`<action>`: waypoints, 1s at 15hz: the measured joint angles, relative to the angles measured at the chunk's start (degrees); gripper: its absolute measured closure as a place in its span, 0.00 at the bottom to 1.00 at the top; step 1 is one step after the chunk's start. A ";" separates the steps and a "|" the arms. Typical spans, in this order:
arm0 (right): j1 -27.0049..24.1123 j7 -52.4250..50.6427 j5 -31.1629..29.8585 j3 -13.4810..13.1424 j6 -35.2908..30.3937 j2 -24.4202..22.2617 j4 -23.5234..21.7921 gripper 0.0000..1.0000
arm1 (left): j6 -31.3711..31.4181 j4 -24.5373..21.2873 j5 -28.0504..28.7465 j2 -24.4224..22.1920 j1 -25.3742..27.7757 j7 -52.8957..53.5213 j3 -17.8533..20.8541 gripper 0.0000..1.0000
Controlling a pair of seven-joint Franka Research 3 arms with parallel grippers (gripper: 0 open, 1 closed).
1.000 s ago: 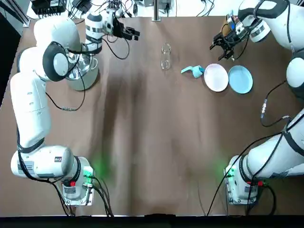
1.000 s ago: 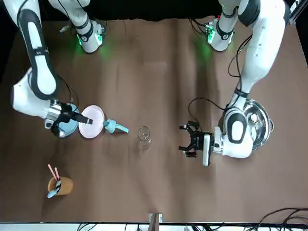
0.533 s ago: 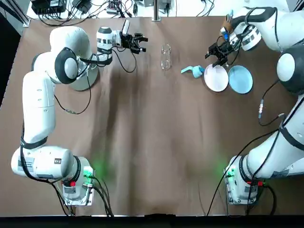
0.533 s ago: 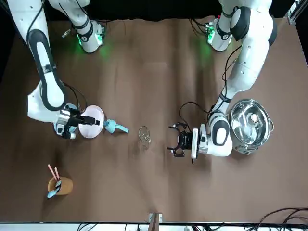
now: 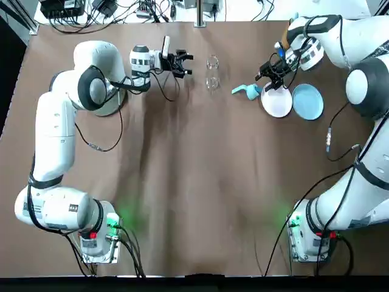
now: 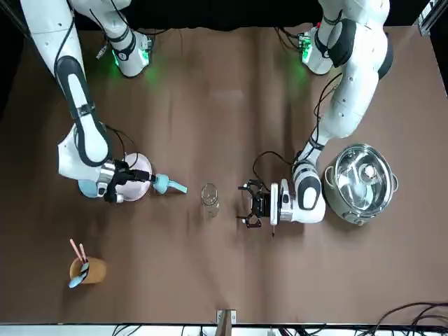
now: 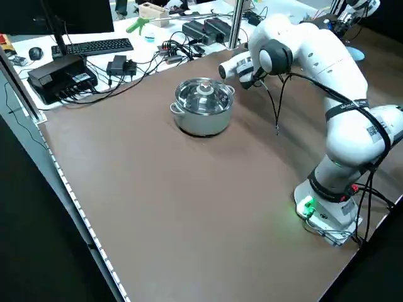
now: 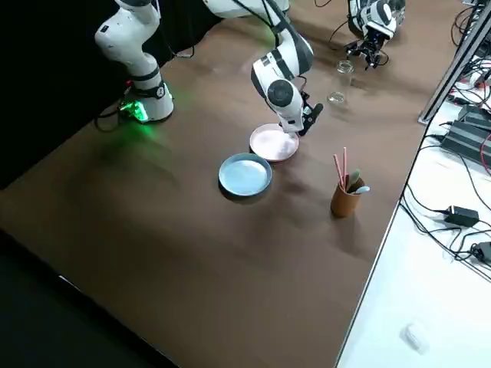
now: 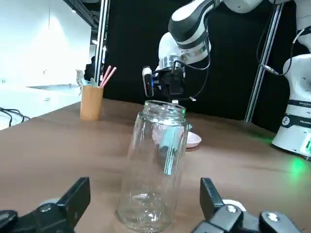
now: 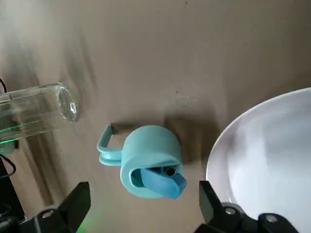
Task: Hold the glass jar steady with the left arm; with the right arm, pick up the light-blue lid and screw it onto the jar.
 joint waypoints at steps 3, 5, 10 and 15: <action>0.60 0.00 0.16 0.00 1.02 1.30 0.00 0.01 | 2.02 0.27 -0.57 0.64 -0.68 3.11 -0.02 0.00; 0.74 0.00 0.30 0.02 1.37 1.71 0.00 0.01 | 3.71 0.37 -1.17 1.05 -1.37 5.74 0.00 0.00; 2.60 -0.09 2.52 0.05 2.15 2.22 0.02 0.01 | 4.73 1.59 -6.40 3.51 -2.97 11.13 0.01 0.00; 2.82 -0.09 2.62 0.01 2.54 2.89 0.03 0.01 | 5.06 4.25 -7.39 6.12 -5.79 14.79 0.17 0.00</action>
